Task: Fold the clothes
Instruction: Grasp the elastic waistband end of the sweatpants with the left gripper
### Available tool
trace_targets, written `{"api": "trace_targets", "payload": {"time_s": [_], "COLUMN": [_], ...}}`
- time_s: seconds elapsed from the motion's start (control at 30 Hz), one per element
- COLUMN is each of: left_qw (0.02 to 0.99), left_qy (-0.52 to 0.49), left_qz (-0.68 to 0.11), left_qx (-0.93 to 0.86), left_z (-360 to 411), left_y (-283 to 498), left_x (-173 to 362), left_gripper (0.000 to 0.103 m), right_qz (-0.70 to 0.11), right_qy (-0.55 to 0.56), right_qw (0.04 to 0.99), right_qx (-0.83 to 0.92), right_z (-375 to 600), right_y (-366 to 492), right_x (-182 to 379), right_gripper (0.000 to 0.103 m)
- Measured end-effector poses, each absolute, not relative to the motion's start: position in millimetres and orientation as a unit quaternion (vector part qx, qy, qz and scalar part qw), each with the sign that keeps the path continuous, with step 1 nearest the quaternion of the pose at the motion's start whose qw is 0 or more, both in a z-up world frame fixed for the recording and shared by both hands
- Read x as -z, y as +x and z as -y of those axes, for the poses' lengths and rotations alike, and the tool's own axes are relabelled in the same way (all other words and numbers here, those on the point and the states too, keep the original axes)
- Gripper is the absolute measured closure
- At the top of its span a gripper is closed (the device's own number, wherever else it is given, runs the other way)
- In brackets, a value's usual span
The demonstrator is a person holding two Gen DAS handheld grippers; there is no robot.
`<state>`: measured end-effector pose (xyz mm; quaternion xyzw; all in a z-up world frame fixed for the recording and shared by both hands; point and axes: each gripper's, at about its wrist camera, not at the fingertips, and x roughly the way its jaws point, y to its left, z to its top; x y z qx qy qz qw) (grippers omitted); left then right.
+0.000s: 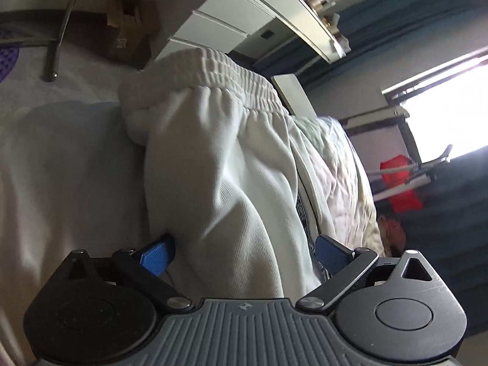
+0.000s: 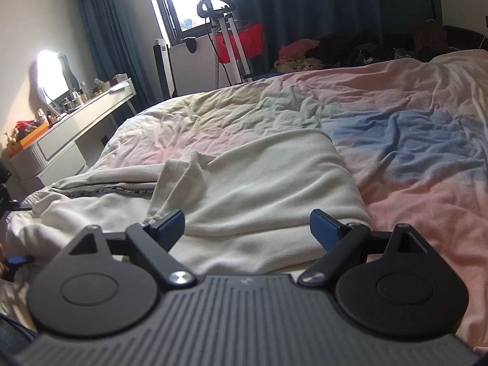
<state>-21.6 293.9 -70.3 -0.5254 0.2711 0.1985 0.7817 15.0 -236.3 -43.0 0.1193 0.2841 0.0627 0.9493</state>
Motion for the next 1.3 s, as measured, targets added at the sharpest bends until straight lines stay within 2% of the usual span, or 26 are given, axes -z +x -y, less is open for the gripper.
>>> {"api": "trace_targets", "payload": {"time_s": [0.23, 0.5, 0.63, 0.7, 0.77, 0.83, 0.97, 1.03, 1.13, 1.3], "left_qw": [0.765, 0.784, 0.782, 0.774, 0.776, 0.784, 0.801, 0.815, 0.847, 0.912], "left_qy": [-0.537, -0.515, -0.506, -0.511, -0.501, -0.479, -0.436, -0.413, -0.366, -0.246], "left_qz": [-0.294, -0.229, -0.224, -0.236, -0.251, -0.261, -0.264, -0.254, -0.222, -0.166], "left_qx": [-0.2, -0.262, -0.289, -0.289, -0.29, -0.295, -0.314, -0.317, -0.314, -0.283], "left_z": [-310, -313, -322, -328, -331, -332, -328, -322, -303, -237], "left_y": [-7, -44, -39, -28, -12, 4, 26, 29, 28, 32], "left_x": [81, 62, 60, 65, 69, 71, 71, 68, 52, 3], "left_gripper": [0.004, 0.004, 0.003, 0.005, 0.014, 0.036, 0.055, 0.072, 0.083, 0.088], "right_qz": [-0.297, -0.31, -0.323, -0.324, -0.326, -0.327, -0.342, -0.341, -0.344, -0.341], "right_qy": [0.089, 0.056, 0.054, 0.048, 0.041, 0.027, -0.045, -0.041, -0.02, 0.007], "right_qw": [0.949, 0.948, 0.944, 0.944, 0.944, 0.944, 0.938, 0.938, 0.938, 0.939], "right_qx": [-0.056, -0.05, -0.047, -0.043, -0.038, -0.037, -0.042, -0.043, -0.047, -0.042], "right_z": [222, 209, 205, 203, 201, 198, 181, 181, 188, 204], "right_y": [27, 43, 49, 54, 59, 63, 66, 66, 68, 66], "right_x": [54, 68, 75, 77, 81, 87, 101, 100, 96, 83], "right_gripper": [0.013, 0.013, 0.013, 0.013, 0.013, 0.013, 0.01, 0.01, 0.01, 0.013]}}
